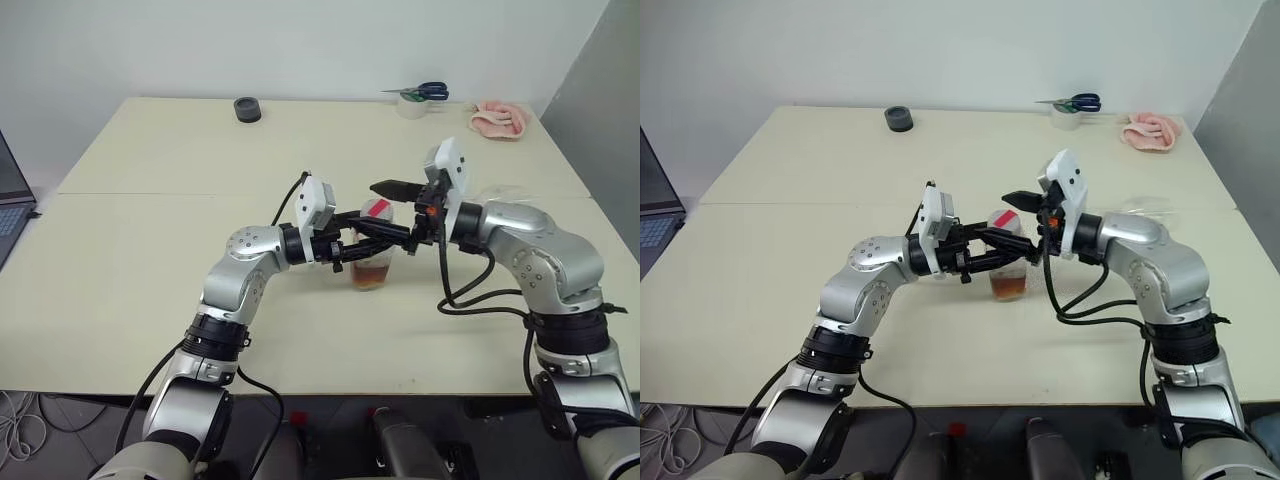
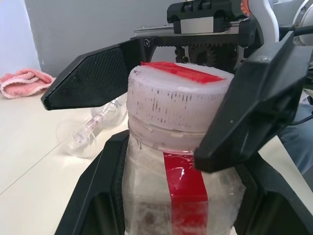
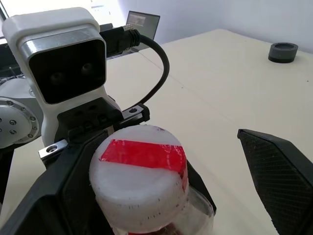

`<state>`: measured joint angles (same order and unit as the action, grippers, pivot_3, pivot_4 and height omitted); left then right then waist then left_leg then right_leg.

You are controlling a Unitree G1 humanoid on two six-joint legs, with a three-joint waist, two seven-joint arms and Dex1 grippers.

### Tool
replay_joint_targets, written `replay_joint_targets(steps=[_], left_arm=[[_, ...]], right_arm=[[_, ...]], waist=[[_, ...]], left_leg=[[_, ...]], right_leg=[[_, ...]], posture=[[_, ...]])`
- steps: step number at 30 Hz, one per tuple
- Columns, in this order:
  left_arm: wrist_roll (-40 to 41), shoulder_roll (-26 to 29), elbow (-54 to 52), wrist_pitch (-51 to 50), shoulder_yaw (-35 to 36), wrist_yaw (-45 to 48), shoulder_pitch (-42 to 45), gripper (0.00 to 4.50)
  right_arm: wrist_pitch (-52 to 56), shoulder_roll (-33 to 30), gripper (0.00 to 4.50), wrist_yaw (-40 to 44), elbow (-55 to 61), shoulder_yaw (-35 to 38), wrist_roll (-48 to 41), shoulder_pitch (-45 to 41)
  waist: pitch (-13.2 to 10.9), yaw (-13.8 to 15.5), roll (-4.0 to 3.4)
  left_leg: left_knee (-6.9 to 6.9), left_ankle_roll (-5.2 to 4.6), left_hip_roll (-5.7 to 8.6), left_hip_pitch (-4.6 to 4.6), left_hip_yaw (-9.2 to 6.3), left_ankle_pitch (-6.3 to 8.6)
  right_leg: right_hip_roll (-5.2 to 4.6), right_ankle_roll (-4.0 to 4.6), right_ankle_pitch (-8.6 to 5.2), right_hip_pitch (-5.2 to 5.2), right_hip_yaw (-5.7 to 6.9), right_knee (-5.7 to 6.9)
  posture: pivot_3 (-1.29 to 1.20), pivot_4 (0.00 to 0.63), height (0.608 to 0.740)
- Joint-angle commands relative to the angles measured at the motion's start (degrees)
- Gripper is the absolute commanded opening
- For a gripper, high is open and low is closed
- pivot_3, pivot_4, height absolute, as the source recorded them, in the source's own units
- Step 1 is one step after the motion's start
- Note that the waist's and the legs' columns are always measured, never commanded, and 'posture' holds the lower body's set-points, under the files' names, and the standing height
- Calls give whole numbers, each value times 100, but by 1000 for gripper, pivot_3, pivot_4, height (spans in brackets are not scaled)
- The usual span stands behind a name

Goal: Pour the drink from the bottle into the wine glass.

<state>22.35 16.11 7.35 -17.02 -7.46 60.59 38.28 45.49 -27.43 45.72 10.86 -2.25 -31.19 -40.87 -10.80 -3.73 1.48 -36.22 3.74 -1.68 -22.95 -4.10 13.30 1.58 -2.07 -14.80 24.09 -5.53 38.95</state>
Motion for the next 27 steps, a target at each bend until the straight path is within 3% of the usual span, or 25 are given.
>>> replay_joint_targets(steps=[1, 14, 27], left_arm=[[58, -5, -169, 119, 57, 21, 101, 2185], [55, 26, -137, 146, 49, 28, 131, 2185], [54, 47, -185, 148, 58, -3, 91, 2185]], right_arm=[[-26, -252, 4500, 46, 128, 393, -159, 72], [-3, -650, 4500, 237, 372, 494, -472, 295], [41, -67, 4500, -261, 769, 109, -582, -67]], waist=[[0, 5, 0], [0, 15, 0], [0, 34, 0]], left_leg=[[0, 0, 0, 0, 0, 0], [0, 0, 0, 0, 0, 0], [-1, 0, -1, -1, 1, 0]], right_leg=[[0, 0, 0, 0, 0, 0], [0, 0, 0, 0, -1, 0], [2, 0, 0, 0, -1, -1]], posture=[[0, 150, 740], [0, 150, 740], [0, 150, 740]])
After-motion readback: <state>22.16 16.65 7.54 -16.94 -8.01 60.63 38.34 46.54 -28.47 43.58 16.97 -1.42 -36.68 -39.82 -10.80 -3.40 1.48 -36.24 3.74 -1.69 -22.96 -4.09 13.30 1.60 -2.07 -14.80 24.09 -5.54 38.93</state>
